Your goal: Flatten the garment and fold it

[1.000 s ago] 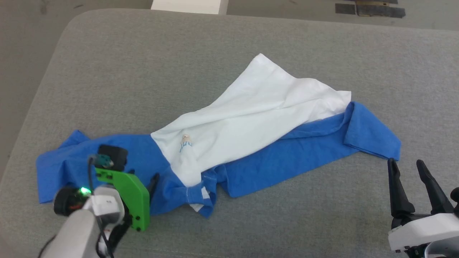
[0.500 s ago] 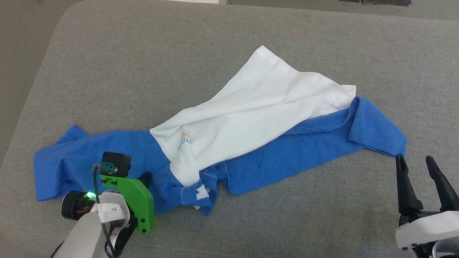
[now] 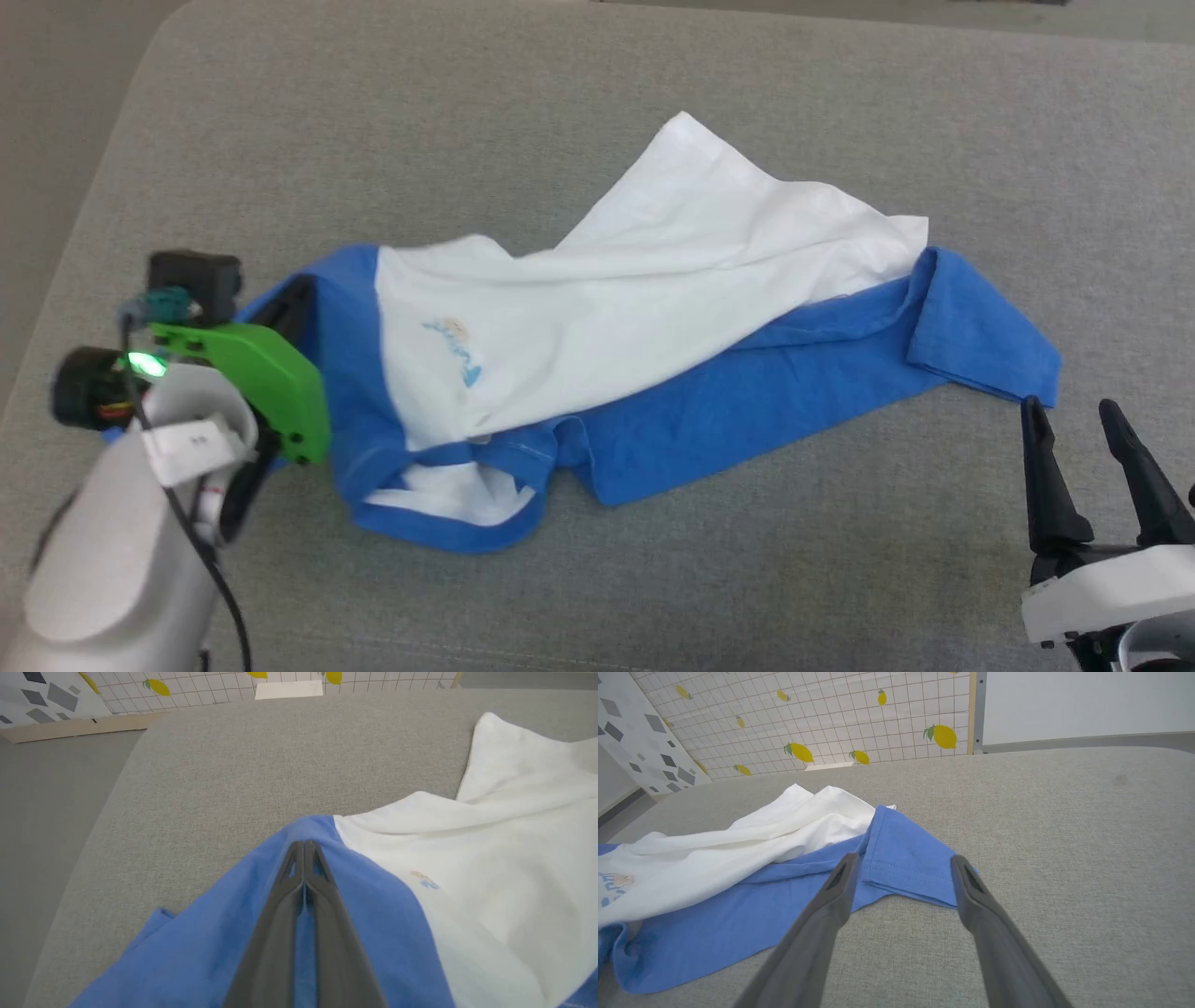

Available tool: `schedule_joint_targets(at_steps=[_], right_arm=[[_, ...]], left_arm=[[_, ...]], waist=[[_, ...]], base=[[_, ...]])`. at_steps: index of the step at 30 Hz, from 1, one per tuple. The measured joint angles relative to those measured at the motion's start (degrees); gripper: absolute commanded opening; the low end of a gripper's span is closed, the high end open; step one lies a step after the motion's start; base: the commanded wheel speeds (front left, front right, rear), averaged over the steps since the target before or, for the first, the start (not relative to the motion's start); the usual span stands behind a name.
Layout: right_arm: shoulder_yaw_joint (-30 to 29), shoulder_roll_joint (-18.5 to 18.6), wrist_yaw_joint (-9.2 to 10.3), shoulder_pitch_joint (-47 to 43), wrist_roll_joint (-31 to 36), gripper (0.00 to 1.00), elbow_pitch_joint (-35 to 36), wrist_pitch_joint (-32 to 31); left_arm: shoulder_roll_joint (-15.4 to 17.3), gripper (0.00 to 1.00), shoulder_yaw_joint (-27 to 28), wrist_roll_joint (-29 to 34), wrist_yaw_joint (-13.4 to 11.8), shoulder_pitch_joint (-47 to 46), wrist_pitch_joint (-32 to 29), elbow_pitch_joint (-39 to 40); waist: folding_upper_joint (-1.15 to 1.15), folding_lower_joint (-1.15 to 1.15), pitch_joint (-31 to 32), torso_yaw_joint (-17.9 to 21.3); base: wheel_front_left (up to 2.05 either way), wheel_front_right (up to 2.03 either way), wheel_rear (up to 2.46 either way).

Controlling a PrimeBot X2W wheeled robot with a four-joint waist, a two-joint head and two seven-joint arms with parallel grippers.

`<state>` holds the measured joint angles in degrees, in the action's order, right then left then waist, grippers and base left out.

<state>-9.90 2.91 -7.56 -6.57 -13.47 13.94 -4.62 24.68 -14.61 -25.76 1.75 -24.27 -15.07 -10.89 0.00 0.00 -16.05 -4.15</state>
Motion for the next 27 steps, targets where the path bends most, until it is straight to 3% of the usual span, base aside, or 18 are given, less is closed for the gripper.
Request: schedule_joint_targets(at_steps=[6,7,8,9,17,21,27], right_arm=[[0.3,0.0,0.0,0.6,-0.1,1.0,-0.5,0.4],[0.3,0.0,0.0,0.7,-0.1,1.0,-0.6,0.6],[0.3,0.0,0.0,0.7,-0.1,1.0,-0.7,0.6],[0.3,0.0,0.0,0.7,-0.1,1.0,-0.9,0.6],[0.4,0.0,0.0,0.7,-0.1,1.0,-1.6,0.6],[0.5,0.0,0.0,0.7,-0.1,1.0,-1.8,0.6],[0.6,0.0,0.0,0.6,-0.3,1.0,-2.3,0.6]], left_arm=[[0.9,0.0,1.6,0.7,-1.3,-1.5,3.8,-4.1],[0.7,0.24,1.7,1.1,-1.7,-1.6,4.5,-4.8],[0.4,0.75,1.8,1.2,-2.0,-1.7,5.1,-5.6],[0.0,1.0,1.8,1.2,-2.1,-1.7,5.6,-6.1],[-3.4,1.0,2.8,-1.5,-2.3,-1.7,9.8,-5.9],[-3.6,1.0,4.9,-2.2,-2.8,-1.4,13.0,0.0],[-4.6,1.0,7.6,-1.9,-5.8,4.1,20.4,12.2]], waist=[[0.0,0.0,-1.1,0.9],[0.0,0.0,-1.3,1.0],[0.0,0.0,-1.4,1.0],[0.0,0.0,-1.5,1.0],[0.0,0.0,-0.5,-0.1],[0.0,0.0,1.0,-0.9],[0.0,0.0,3.0,-1.9]], base=[[0.0,0.0,0.0],[0.0,0.0,0.0],[0.0,0.0,0.0],[0.0,0.0,0.0],[0.0,0.0,0.0],[0.0,0.0,0.0],[0.0,0.0,0.0]])
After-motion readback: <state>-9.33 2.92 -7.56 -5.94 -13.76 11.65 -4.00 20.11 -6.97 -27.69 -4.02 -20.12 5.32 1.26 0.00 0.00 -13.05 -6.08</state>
